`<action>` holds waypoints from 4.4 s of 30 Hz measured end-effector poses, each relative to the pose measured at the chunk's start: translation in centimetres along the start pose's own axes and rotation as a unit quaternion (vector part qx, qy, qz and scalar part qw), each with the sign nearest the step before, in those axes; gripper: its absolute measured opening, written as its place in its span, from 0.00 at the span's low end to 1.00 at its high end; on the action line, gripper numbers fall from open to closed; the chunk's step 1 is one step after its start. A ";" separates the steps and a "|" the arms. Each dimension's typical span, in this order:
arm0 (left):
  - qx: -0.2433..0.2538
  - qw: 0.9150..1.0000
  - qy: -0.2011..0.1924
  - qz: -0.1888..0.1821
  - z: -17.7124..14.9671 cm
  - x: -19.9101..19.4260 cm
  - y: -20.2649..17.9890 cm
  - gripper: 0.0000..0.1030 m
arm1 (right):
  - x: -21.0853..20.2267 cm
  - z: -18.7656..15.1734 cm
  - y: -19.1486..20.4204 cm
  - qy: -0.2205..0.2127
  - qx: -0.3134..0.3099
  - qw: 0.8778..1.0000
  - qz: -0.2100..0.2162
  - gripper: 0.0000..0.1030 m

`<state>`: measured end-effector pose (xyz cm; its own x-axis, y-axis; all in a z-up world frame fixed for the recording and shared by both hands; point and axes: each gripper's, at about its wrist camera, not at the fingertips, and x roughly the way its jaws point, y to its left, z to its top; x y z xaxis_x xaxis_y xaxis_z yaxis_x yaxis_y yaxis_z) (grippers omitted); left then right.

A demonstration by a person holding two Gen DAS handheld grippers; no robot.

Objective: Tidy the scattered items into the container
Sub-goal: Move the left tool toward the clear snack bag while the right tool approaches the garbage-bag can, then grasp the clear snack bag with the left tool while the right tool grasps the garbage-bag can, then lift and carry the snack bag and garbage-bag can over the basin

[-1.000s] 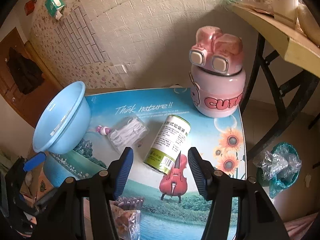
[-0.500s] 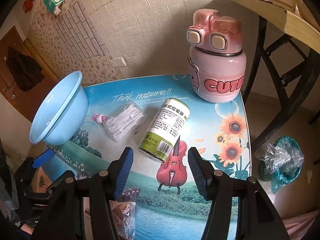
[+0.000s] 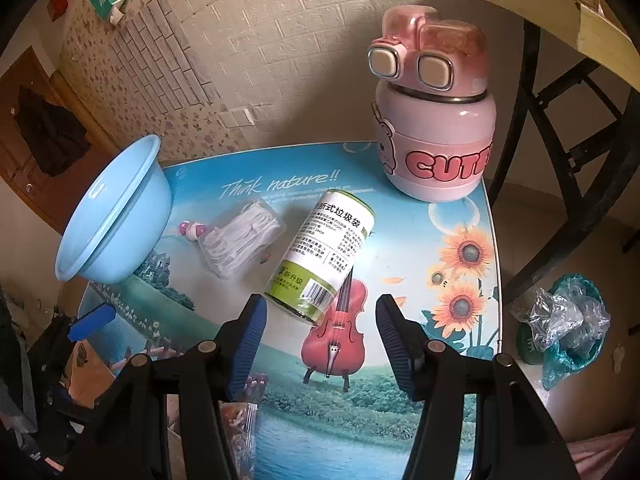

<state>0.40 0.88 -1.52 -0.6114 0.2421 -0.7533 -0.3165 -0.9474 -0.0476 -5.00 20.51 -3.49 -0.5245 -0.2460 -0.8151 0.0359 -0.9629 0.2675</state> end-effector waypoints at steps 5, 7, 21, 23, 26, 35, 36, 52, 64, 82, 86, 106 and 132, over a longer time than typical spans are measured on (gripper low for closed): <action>0.004 1.000 0.006 -0.016 -0.4 -0.2 -0.3 0.86 | 0.0 -0.1 0.4 0.000 -0.004 1.000 0.008 0.56; 0.014 0.999 0.005 -0.032 -0.8 -0.7 -0.8 0.86 | 0.0 0.0 0.3 0.000 -0.003 1.000 0.008 0.56; 0.034 0.995 0.027 -0.085 -3.0 -0.3 -4.9 0.86 | -0.3 -0.2 -0.3 -0.003 0.001 1.000 0.008 0.56; 0.022 0.996 0.036 -0.083 -3.1 0.1 -5.1 0.86 | -0.4 -0.3 -0.5 -0.003 0.003 1.000 0.007 0.56; 0.018 0.996 0.043 -0.080 -3.2 0.6 -5.8 0.86 | -0.4 -0.3 -0.7 -0.002 0.003 1.000 0.006 0.56; 0.005 0.996 0.061 -0.060 -3.6 2.3 -6.1 0.52 | -0.2 -0.6 -0.7 0.003 0.001 1.000 0.009 0.56; 0.001 0.996 0.059 -0.063 -3.6 2.2 -5.8 0.51 | -0.2 -0.6 -0.8 0.004 0.001 1.000 0.008 0.56; -0.018 0.998 0.043 -0.052 -2.9 2.2 -2.4 0.23 | 0.7 -0.4 -0.3 0.011 -0.004 1.000 0.008 0.56; -0.036 0.998 0.028 -0.036 -2.4 2.0 0.7 0.21 | 2.5 0.2 1.7 0.024 -0.015 1.000 0.005 0.56; -0.050 0.998 0.028 -0.035 -2.5 2.6 3.6 0.21 | 5.9 2.0 3.2 0.027 0.010 0.998 -0.048 0.56; -0.054 0.998 0.027 -0.036 -2.6 2.8 4.1 0.21 | 6.6 2.5 3.0 0.024 0.021 0.998 -0.062 0.56; -0.048 0.998 0.021 -0.046 -2.5 3.1 4.5 0.21 | 10.2 4.3 3.0 0.021 0.015 0.994 -0.105 0.57; -0.039 0.999 0.016 -0.023 -2.2 2.1 3.3 0.21 | 7.0 0.1 3.0 0.029 -0.019 0.997 -0.070 0.46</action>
<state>-0.29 -2.20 -4.72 -0.5744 0.2803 -0.7691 -0.2854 -0.9492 -0.1328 -8.67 15.89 -8.31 -0.4771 -0.1144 -0.8714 -0.0012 -0.9914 0.1308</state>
